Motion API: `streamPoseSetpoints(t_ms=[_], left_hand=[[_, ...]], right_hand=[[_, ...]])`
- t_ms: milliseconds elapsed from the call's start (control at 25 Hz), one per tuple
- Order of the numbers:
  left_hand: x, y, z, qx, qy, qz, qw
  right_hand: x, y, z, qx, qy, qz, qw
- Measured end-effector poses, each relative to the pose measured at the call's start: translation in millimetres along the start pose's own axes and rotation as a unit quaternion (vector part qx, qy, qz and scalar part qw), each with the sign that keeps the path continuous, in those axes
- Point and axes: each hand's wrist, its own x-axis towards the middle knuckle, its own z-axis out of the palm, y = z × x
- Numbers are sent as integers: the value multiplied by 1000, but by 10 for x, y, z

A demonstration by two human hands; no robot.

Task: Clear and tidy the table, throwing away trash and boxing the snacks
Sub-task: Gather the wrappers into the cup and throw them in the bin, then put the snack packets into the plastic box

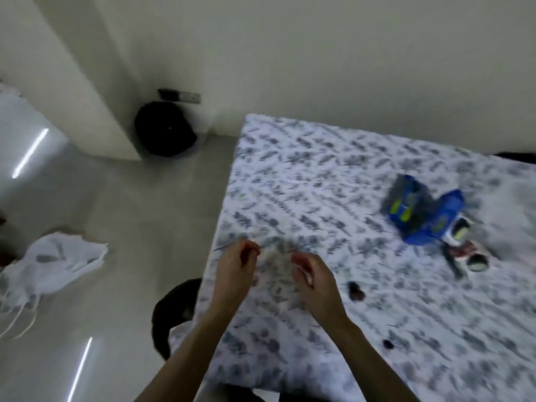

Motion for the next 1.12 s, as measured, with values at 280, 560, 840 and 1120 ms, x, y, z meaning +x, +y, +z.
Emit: streamPoseSetpoints(t_ms=[280, 560, 840, 1120], left_hand=[[31, 1058, 1705, 33, -115, 82, 989], [295, 1595, 2852, 60, -101, 87, 989], [1106, 1709, 3261, 174, -103, 96, 975], [1057, 1656, 3508, 346, -141, 147, 916]], right_hand=[[-212, 993, -1888, -6, 152, 21, 988], [-216, 1558, -3053, -35, 178, 48, 982], [747, 1202, -3168, -70, 132, 52, 987], [999, 1243, -2843, -296, 130, 159, 933]])
